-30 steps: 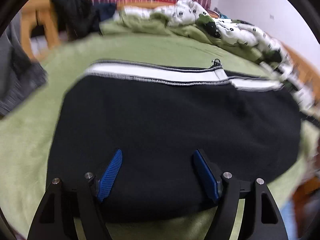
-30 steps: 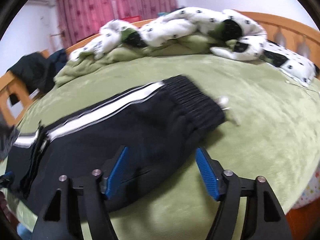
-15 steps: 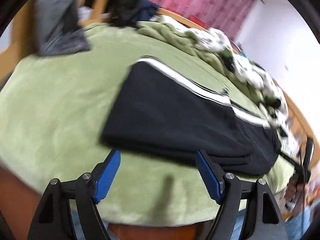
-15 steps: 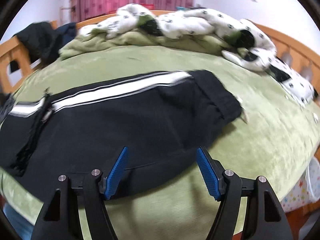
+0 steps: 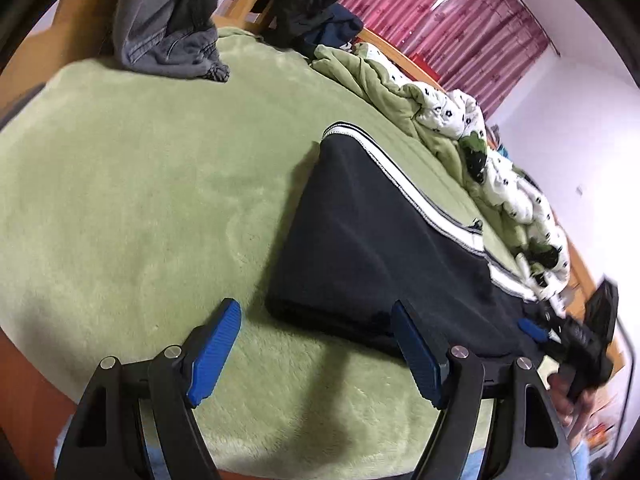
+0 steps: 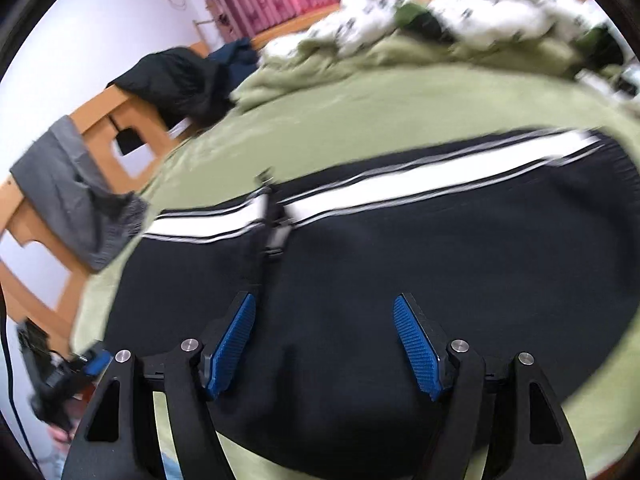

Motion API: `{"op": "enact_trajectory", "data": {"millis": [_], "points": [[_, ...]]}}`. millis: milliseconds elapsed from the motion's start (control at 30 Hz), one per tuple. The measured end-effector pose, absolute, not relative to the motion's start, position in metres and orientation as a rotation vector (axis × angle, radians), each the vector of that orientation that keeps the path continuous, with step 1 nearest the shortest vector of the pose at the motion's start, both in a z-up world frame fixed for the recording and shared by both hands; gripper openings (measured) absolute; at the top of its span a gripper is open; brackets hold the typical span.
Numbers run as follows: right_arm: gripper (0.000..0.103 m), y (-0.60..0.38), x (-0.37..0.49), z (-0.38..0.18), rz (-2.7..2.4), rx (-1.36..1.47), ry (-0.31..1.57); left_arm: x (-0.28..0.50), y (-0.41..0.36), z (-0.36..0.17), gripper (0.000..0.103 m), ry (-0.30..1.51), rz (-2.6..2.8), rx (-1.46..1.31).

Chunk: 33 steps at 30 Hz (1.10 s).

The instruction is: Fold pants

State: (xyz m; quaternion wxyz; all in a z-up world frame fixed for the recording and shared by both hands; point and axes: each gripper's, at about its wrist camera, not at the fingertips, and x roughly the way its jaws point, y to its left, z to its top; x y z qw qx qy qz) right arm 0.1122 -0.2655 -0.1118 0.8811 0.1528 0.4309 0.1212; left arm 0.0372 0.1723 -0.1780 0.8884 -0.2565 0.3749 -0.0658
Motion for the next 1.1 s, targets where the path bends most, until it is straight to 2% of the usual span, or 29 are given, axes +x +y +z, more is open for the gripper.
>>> {"op": "enact_trajectory", "data": {"millis": [200,267,300,367,433,567,667,733,867,1033,1100], "points": [[0.069,-0.217,0.148,-0.153,0.297,0.398,1.017,0.035,0.177,-0.179,0.076,0.777,-0.166,-0.481],[0.045,-0.204,0.153,-0.154,0.303,0.39,0.997,0.033,0.18,-0.179,0.076,0.773,-0.175,-0.486],[0.021,-0.2,0.157,-0.156,0.326,0.39,1.013,0.033,0.18,-0.179,0.076,0.773,-0.176,-0.489],[0.014,-0.197,0.159,-0.156,0.34,0.397,1.021,0.033,0.181,-0.179,0.076,0.773,-0.178,-0.495],[0.012,-0.205,0.155,-0.143,0.37,0.421,0.966,0.032,0.183,-0.179,0.076,0.775,-0.187,-0.5],[0.012,-0.227,0.142,-0.116,0.294,0.398,0.854,0.029,0.188,-0.177,0.076,0.768,-0.214,-0.505],[0.014,-0.224,0.15,-0.135,0.273,0.339,0.941,0.03,0.188,-0.176,0.076,0.767,-0.213,-0.5],[0.022,-0.214,0.153,-0.149,0.245,0.27,0.991,0.032,0.188,-0.175,0.076,0.764,-0.209,-0.5],[0.03,-0.205,0.14,-0.137,0.218,0.162,0.952,0.036,0.185,-0.169,0.076,0.775,-0.207,-0.46],[0.056,-0.208,0.102,-0.115,0.252,0.174,0.857,0.04,0.175,-0.18,0.077,0.798,-0.259,-0.494],[0.06,-0.202,0.094,-0.123,0.246,0.109,0.871,0.042,0.17,-0.182,0.078,0.776,-0.283,-0.523]]}}
